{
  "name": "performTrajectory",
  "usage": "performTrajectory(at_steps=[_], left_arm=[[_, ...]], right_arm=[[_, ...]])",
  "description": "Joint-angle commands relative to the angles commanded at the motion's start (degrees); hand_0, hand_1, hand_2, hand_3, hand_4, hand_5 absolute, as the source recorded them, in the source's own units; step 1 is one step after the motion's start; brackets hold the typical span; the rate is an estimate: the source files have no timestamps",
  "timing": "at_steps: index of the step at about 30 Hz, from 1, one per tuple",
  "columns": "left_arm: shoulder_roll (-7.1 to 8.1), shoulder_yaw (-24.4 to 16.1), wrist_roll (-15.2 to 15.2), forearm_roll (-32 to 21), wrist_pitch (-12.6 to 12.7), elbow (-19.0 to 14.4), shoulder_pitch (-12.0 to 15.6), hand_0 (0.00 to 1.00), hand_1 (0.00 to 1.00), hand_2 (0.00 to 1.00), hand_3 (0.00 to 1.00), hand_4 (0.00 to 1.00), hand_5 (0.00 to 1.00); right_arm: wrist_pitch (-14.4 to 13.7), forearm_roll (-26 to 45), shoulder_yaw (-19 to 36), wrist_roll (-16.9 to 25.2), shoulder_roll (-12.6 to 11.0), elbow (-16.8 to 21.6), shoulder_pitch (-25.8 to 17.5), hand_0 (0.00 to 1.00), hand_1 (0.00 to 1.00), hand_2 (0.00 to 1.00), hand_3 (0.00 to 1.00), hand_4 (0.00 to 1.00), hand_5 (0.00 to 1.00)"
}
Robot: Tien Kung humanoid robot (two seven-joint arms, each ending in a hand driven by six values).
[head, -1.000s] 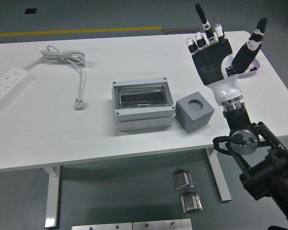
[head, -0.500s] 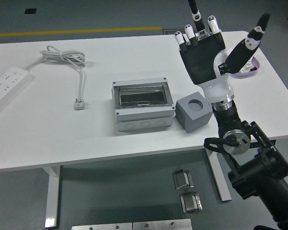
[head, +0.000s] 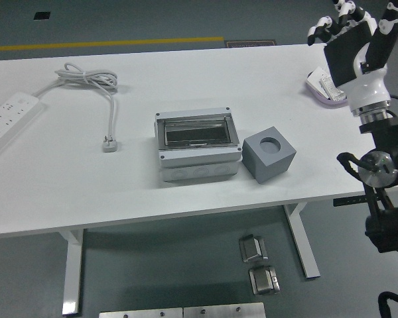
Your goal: Fetch the battery,place it into the box,close the lid of the box
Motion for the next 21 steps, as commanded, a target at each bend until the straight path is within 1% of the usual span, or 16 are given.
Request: performTrajectory(at_steps=[2,5,6,8,11,12,17,18,21], left_arm=[[-0.08,-0.1,0.2,0.3,0.0,0.0,-0.1,0.706,0.814,0.828,0.929,0.959,0.786],[-0.13,-0.3,0.5,0.8,0.1,0.0,-0.5,0.706,0.814,0.828,0.929,0.959,0.786],[-0.13,-0.3,0.6,0.9,0.2,0.0,-0.5,0.706,0.812,0.828,0.925,0.959,0.786],[-0.19,-0.3,0.7,1.0,0.4,0.0,-0.8,0.706,0.812,0.828,0.925,0.959,0.786],[-0.42,-0.3,0.9,1.4,0.5,0.0,-1.1,0.706,0.812,0.828,0.925,0.959,0.786],[-0.50,-0.3,0.9,1.5,0.5,0.0,-1.3,0.706,0.807,0.828,0.926,0.959,0.786],[-0.91,-0.6,0.7,2.3,0.4,0.0,-1.8,0.706,0.807,0.828,0.926,0.959,0.786],[-0.96,-0.6,0.7,2.4,0.4,0.0,-1.8,0.707,0.804,0.828,0.925,0.958,0.785],[-1.00,-0.6,0.7,2.4,0.5,0.0,-1.8,0.707,0.804,0.828,0.925,0.958,0.785]], right_arm=[[-4.5,-4.5,0.6,-2.6,-1.4,0.6,0.2,0.361,0.425,0.772,0.245,0.998,0.998],[-11.2,-11.3,-1.0,-6.2,-4.1,1.2,0.2,0.361,0.425,0.772,0.245,0.998,0.998],[-12.8,-13.3,-1.7,-7.2,-4.9,1.3,0.1,0.746,0.707,0.808,0.278,0.964,0.998],[-16.3,-18.1,-3.0,-9.2,-6.1,1.6,-0.2,0.746,0.707,0.808,0.278,0.964,0.998],[-19.9,-24.6,-4.2,-12.2,-6.9,1.9,-0.6,0.746,0.707,0.808,0.278,0.964,0.998],[-20.4,-26.7,-4.5,-13.2,-7.0,1.9,-0.8,0.833,0.745,0.853,0.373,0.955,0.998],[-19.6,-37.9,-5.6,-18.7,-7.6,1.4,-2.0,0.833,0.745,0.853,0.373,0.955,0.998],[-19.6,-40.3,-5.6,-19.2,-7.7,1.3,-2.2,0.858,0.756,0.855,0.853,0.920,0.973],[-20.3,-46.7,-5.4,-19.8,-7.9,1.0,-2.7,0.858,0.756,0.855,0.853,0.920,0.973]])
